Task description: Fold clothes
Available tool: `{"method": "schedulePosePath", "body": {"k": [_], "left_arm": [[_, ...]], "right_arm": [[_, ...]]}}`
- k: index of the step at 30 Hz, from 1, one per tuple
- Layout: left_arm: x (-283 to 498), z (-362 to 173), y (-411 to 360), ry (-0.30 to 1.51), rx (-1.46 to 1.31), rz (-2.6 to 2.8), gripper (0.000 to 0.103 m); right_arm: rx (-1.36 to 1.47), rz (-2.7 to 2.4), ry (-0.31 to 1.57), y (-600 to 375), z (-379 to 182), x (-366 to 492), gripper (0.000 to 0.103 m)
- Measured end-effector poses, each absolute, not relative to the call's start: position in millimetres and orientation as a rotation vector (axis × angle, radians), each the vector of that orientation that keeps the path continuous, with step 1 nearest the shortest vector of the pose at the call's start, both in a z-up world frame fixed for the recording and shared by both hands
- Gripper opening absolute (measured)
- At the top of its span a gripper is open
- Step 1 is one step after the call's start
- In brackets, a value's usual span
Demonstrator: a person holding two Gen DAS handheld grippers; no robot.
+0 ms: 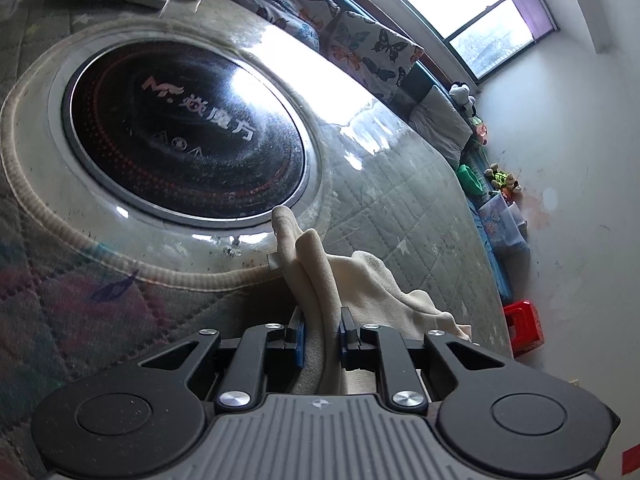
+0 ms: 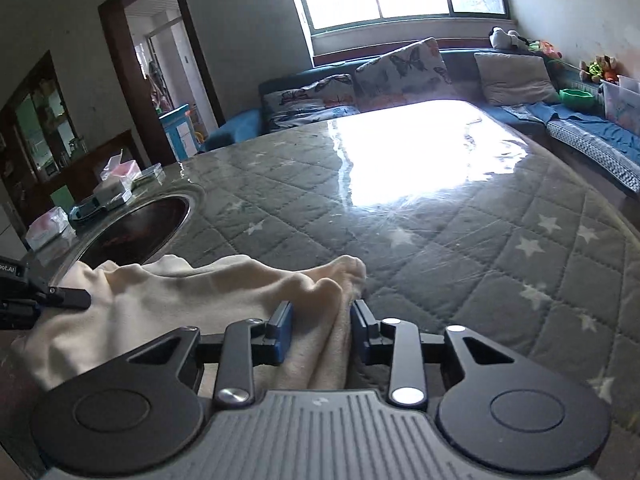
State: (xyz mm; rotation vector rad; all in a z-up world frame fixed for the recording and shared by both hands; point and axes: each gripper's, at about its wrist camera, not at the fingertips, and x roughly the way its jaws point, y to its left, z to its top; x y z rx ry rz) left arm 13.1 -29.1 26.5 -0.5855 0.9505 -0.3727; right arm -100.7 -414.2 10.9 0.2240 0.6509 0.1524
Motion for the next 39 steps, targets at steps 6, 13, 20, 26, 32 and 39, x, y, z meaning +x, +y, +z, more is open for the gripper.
{"method": "schedulePosePath", "body": {"k": [6,13,20,26,32,39], "left_arm": [[13.5,46.8,-43.9,0.897,-0.503,-0.414,0.015],[20.4,69.3,-82.8,0.838,-0.419,-0.495,0.015],[33.6,73.4,-133.3,0.835,-0.376,-0.572,0.015],[45.4,69.9,-174.3,0.846,-0.328,-0.616,0.015],[52.8,66.0,-208.0,0.838,-0.265,-0.651,0.015],[59.2,47.5,-234.1,0.855,-0.188,-0.645,0.015]], "right_arm": [[0.245,0.158,0.609,-416.4,21.5,-111.2,0.01],[0.212,0.11,0.522,-432.9,51.3,-123.4,0.009],[0.163,0.006,0.472,-464.7,71.9,-123.2,0.009],[0.124,-0.081,0.47,-490.7,76.9,-112.9,0.009],[0.112,-0.148,0.478,-509.0,72.6,-103.1,0.009],[0.124,-0.21,0.503,-525.2,55.9,-97.3,0.009]]}}
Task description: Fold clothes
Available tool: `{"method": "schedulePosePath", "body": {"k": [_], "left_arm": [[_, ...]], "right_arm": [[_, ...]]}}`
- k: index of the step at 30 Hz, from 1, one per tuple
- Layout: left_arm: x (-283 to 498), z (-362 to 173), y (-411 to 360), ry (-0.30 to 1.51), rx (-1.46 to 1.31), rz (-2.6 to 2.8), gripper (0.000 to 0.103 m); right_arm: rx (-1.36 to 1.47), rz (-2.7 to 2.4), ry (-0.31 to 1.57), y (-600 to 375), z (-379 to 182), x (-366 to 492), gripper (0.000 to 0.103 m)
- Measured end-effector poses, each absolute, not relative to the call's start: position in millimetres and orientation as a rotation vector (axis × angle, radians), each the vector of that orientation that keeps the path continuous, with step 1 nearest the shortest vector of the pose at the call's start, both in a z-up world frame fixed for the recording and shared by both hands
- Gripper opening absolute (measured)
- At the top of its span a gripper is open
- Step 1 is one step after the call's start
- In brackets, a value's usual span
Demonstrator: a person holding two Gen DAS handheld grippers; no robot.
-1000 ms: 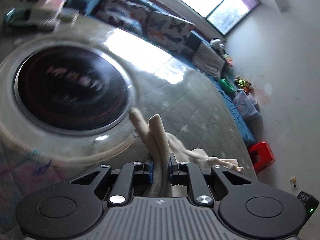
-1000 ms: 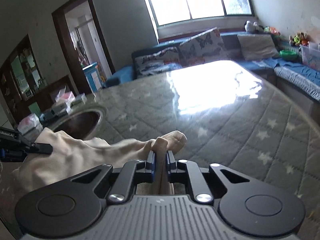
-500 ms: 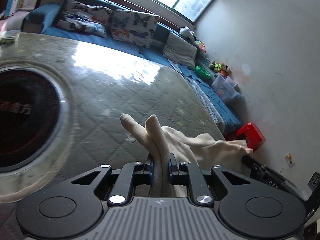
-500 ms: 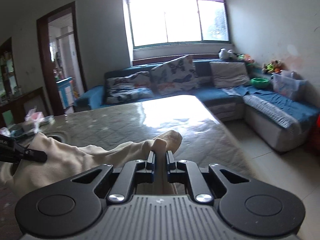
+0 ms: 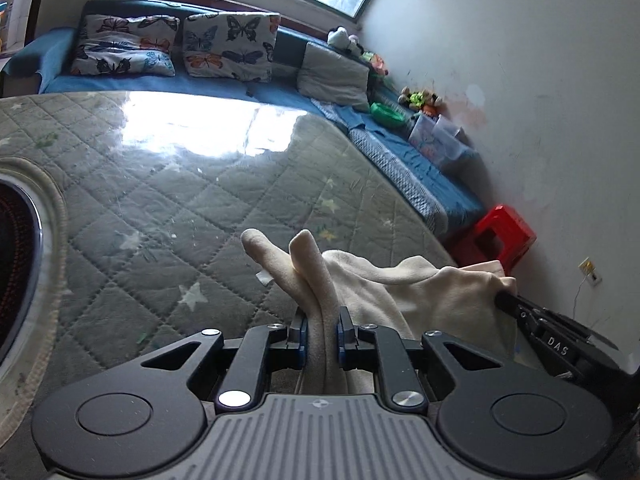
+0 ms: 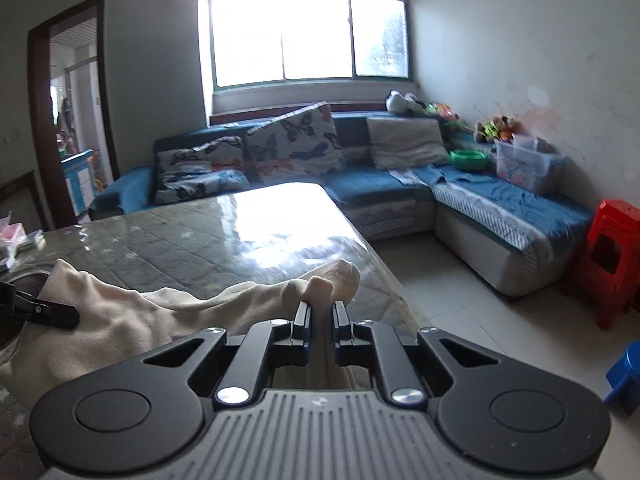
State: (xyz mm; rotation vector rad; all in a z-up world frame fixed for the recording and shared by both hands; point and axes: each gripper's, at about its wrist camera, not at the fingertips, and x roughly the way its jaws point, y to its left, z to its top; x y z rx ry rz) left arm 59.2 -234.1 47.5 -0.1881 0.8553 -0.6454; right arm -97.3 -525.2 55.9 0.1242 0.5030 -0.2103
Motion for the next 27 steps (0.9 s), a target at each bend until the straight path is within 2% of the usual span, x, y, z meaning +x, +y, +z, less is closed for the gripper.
{"method": "schedulePosePath", "body": {"k": [4,8,11,21,27], "left_arm": [[60.8,38.0,-239.8,0.876,-0.157,-0.62,0.016],[64.0,31.6,-234.0,0.887,-0.133,-0.575,0.025],[65.1,29.6,-226.9,0.881,-0.112,-0.54,0.024],[56.3,40.9,-217.3,0.843,-0.094,-0.526,0.028],[52.6,44.9,-216.2,0.841,-0.102,-0.543,0.033]], "right_arm": [[0.136,-0.241,0.55,-531.0,37.3,-90.8,0.009],[0.161,-0.264,0.599,-535.8,22.6,-88.5,0.01],[0.154,-0.3,0.638,-536.5,14.5,-87.7,0.01],[0.109,-0.221,0.569,-513.9,39.5,-80.8,0.012],[0.145,-0.169,0.613,-503.9,27.3,-50.9,0.012]]}}
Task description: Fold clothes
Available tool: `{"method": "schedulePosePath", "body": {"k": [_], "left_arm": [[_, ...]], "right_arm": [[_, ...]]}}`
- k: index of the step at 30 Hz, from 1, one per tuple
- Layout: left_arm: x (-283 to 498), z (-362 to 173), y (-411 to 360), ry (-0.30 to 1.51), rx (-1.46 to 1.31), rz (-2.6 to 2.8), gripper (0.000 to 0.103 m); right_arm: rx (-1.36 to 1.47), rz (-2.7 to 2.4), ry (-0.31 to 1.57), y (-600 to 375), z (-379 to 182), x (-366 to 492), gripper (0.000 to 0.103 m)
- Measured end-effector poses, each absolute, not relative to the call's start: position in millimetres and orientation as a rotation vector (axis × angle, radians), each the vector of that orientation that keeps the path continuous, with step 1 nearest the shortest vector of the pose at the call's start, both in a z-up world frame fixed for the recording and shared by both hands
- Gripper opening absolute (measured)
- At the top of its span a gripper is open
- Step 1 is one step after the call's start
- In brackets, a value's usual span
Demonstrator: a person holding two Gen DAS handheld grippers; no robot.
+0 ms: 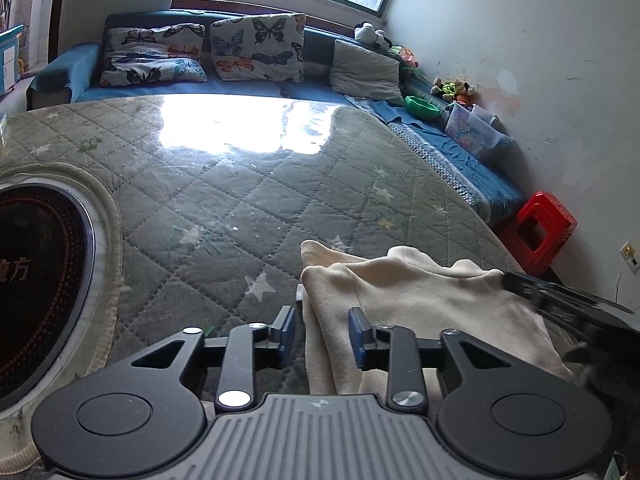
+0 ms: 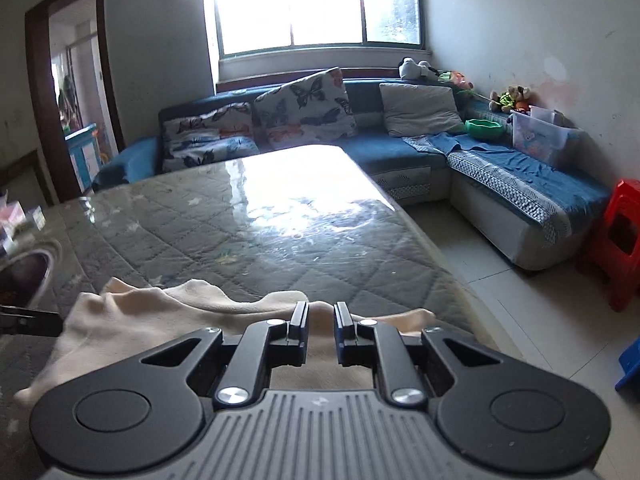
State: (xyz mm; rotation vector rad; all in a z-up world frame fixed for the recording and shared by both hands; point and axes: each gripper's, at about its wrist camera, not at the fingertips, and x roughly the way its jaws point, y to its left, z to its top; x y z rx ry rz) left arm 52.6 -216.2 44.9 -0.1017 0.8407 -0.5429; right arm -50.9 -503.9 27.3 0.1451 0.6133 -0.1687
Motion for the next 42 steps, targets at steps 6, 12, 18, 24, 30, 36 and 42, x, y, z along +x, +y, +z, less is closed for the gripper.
{"method": "schedulePosePath", "body": {"k": [6,12,18,24,30,36,42], "left_arm": [[46.2,43.4,-217.0,0.845,-0.095,-0.573,0.037],[34.3,39.4,-215.9,0.841,-0.072,-0.601,0.046],[27.7,32.3,-213.9,0.847,-0.055,-0.601,0.046],[21.4,30.4,-205.7,0.844,-0.046,-0.586,0.048],[14.4,32.3,-193.5,0.848,-0.056,-0.558,0.053],[3.1,35.8,-177.4,0.842,-0.044,-0.509,0.062],[-8.5,36.4,-161.0,0.841,-0.055,-0.467,0.066]], "right_arm": [[0.117,-0.174,0.646,-498.9,14.8,-35.1,0.015],[0.066,-0.107,0.629,-479.8,25.8,-57.6,0.021],[0.026,-0.022,0.638,-447.1,23.7,-88.2,0.029],[-0.039,0.026,0.621,-420.8,24.8,-101.8,0.036],[-0.043,0.077,0.594,-395.1,23.9,-96.0,0.042],[-0.107,0.117,0.571,-369.5,23.9,-95.8,0.044],[-0.143,0.155,0.563,-352.8,24.3,-97.3,0.053]]}}
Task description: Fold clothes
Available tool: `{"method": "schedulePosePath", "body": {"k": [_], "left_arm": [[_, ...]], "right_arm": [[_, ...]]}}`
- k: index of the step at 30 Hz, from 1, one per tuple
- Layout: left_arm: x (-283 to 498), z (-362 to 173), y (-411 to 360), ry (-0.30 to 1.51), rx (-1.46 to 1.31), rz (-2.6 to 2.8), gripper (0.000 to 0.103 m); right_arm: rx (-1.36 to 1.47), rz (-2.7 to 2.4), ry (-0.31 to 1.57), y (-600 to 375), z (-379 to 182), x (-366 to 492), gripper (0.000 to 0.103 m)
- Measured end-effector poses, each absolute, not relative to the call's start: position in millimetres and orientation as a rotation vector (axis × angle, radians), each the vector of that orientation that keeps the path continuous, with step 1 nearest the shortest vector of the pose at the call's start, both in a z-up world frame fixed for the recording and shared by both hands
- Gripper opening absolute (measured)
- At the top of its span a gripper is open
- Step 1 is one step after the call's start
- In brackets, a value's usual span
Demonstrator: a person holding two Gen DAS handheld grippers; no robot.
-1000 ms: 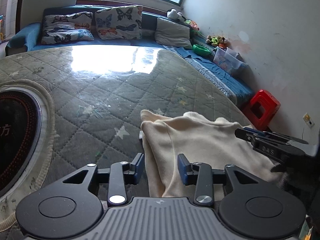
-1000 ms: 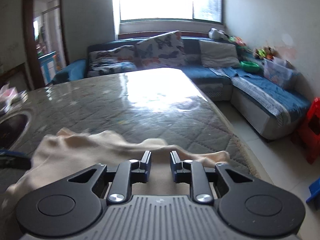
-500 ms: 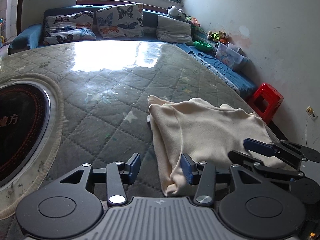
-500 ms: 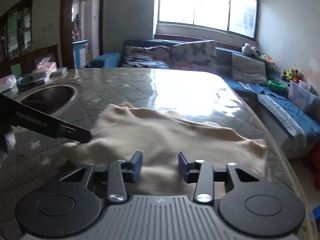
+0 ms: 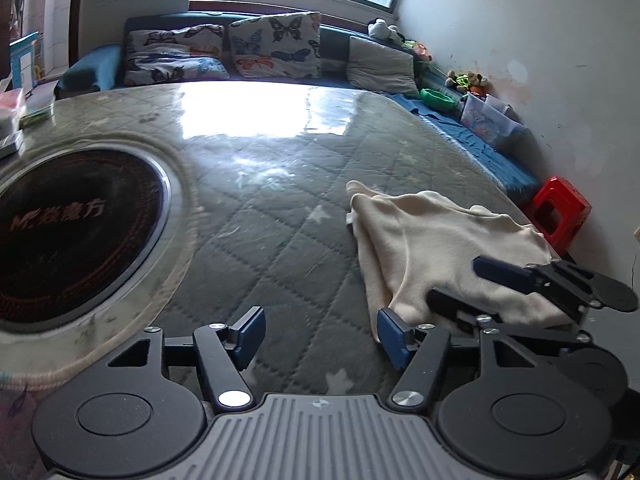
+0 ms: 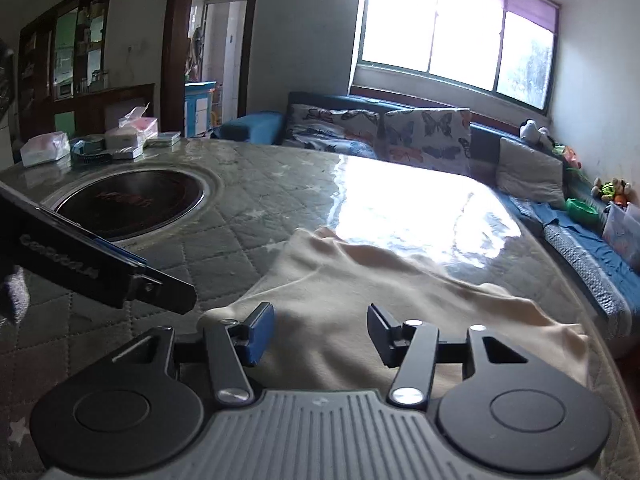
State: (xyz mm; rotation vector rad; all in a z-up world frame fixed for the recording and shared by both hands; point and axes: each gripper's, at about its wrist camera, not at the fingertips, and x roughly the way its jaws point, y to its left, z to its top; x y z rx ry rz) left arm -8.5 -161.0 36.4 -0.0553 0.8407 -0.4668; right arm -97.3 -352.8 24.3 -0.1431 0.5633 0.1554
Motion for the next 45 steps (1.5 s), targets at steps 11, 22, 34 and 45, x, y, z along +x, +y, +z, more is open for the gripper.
{"method": "schedulePosePath", "body": {"k": [11,22,34,45], "left_arm": [[-22.0,35.1,-138.1,0.844,-0.061,-0.417,0.079],[-47.2,31.0,-148.6,0.854,-0.001,-0.427,0.1],[-70.8,34.6,-158.4,0.784,0.089,-0.411,0.103],[-80.5,34.9,-162.5,0.76,0.112,-0.397,0.103]], "right_arm": [[-0.171,0.225,0.56,-335.6,28.3,-114.5,0.057],[-0.094,0.141,0.628,-350.9,32.0,-131.9,0.09],[-0.04,-0.062,0.646,-358.7,28.0,-153.5,0.103],[0.029,-0.15,0.705,-372.4,14.7,-162.4,0.103]]}}
